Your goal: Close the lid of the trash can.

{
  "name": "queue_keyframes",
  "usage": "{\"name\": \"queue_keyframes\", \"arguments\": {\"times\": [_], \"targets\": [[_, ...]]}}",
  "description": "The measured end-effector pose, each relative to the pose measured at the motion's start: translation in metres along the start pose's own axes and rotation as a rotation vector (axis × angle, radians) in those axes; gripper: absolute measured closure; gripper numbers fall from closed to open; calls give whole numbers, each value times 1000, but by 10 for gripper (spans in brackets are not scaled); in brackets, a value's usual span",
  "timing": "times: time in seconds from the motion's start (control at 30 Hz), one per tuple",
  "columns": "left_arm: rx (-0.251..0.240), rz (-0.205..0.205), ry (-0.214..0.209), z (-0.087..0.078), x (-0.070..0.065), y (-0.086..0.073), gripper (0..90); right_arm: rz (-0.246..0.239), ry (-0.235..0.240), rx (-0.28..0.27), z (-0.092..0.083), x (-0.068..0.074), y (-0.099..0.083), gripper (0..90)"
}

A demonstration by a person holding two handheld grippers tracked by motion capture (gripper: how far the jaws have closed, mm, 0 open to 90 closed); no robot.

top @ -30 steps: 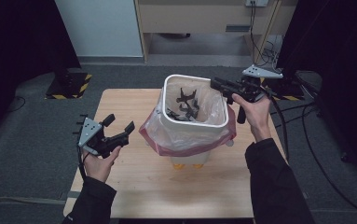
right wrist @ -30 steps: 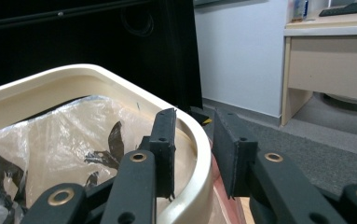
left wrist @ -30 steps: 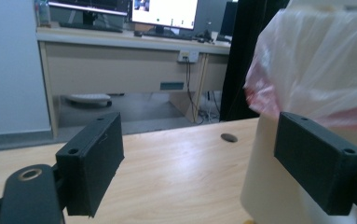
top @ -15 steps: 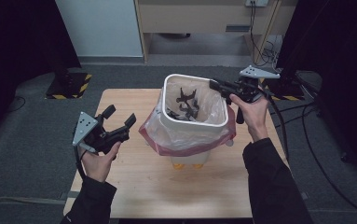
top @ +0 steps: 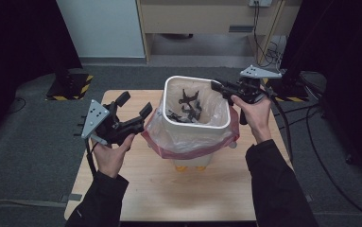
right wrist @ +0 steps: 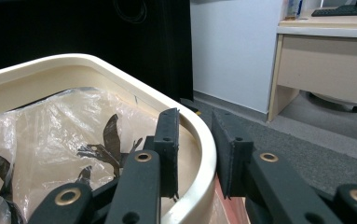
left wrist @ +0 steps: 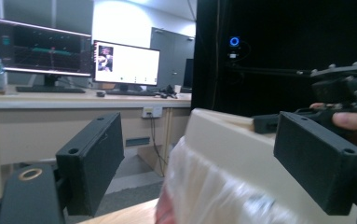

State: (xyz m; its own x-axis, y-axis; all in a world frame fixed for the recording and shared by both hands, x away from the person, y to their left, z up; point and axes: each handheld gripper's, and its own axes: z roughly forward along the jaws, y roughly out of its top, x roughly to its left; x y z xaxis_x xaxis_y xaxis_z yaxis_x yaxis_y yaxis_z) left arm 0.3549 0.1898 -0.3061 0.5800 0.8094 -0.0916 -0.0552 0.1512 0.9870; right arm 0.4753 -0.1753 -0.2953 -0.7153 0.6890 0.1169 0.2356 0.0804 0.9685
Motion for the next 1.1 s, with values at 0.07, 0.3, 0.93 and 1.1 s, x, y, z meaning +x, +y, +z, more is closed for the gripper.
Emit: {"name": "queue_keyframes", "arguments": {"times": [0.07, 0.3, 0.93, 1.1], "targets": [[2, 3, -14, 7, -6, 4, 144, -5, -4, -3, 0, 0, 0, 735], [39, 6, -51, 29, -25, 6, 139, -4, -5, -14, -1, 1, 1, 734], [147, -28, -14, 40, -19, -19, 137, -39, 18, -8, 2, 2, -2, 634], [148, -64, -17, 40, -17, -26, 137, -34, -42, -113, -1, 1, 1, 573]]}}
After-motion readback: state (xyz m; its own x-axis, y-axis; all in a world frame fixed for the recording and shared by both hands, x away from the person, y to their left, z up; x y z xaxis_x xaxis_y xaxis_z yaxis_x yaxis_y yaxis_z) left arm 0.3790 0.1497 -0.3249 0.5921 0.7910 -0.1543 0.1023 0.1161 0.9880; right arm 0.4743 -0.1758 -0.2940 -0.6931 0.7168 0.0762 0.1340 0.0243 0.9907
